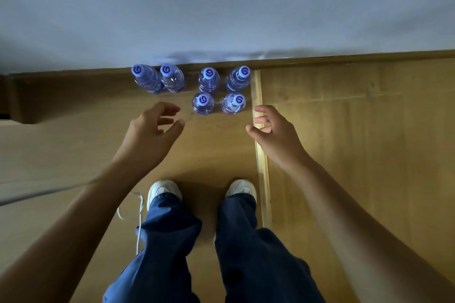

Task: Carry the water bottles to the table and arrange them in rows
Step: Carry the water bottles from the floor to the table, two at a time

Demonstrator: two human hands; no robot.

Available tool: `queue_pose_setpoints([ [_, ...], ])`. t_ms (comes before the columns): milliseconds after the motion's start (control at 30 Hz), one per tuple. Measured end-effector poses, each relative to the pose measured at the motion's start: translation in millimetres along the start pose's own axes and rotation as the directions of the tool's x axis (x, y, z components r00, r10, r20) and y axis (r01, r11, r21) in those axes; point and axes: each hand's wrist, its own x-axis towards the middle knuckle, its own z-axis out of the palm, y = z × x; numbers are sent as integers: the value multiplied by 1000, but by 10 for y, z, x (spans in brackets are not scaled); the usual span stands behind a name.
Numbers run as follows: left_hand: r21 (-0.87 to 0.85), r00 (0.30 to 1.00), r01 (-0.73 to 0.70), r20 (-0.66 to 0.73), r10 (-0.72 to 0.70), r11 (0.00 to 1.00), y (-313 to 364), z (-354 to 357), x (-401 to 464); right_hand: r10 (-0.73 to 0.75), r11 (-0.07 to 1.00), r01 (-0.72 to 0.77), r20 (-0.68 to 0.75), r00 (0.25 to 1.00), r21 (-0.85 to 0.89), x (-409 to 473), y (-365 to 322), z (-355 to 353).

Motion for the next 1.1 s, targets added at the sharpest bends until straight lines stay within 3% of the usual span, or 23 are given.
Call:
queue_pose_setpoints([
  [167,68,998,-56,35,53,996,-732,449,669,-41,999,40,-58,997,-17,752,581,495],
  [367,157,986,-139,117,121,978,-1279,962,1379,-187,982,189,-75,980,28,1549,1057,910],
  [600,184,916,-395,159,369,900,-1466,1338,1900,-373,895,416,-242,896,160,2052,1305,1214],
  [900,108,904,-428,30,427,897,-1592,1496,2000,-375,853,461,-327,867,244,2146,1331,1373],
  [1100,98,894,-447,90,439,889,-1551,1470,2010,-421,841,508,-363,831,188,2125,1291,1421],
])
